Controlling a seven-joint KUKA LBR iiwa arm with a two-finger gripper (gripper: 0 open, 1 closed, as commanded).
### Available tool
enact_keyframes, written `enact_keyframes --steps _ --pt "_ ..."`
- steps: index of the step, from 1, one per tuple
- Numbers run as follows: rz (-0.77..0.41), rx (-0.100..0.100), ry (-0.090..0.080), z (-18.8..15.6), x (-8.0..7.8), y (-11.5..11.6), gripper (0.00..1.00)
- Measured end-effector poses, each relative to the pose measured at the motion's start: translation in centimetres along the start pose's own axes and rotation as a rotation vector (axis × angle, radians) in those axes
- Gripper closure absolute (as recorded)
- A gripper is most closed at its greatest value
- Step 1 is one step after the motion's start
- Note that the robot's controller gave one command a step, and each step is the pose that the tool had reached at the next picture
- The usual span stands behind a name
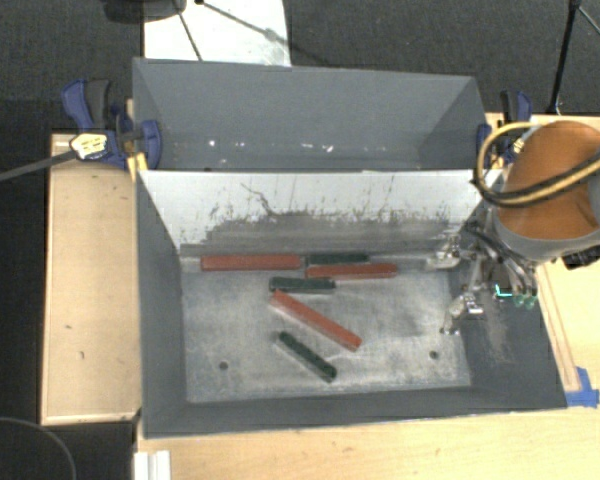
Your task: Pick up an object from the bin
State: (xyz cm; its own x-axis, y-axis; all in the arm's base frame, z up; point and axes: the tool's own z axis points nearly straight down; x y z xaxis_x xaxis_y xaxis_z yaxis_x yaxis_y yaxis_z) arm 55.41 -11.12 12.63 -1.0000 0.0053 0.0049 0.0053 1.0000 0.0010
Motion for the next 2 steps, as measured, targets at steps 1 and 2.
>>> enact_keyframes --steps 1,2 --pt "-0.003 0.002 -0.008 -0.4 -0.2 0.0 0.0" --pt "-0.031 0.002 -0.01 2.7 1.5 4.0 0.0"
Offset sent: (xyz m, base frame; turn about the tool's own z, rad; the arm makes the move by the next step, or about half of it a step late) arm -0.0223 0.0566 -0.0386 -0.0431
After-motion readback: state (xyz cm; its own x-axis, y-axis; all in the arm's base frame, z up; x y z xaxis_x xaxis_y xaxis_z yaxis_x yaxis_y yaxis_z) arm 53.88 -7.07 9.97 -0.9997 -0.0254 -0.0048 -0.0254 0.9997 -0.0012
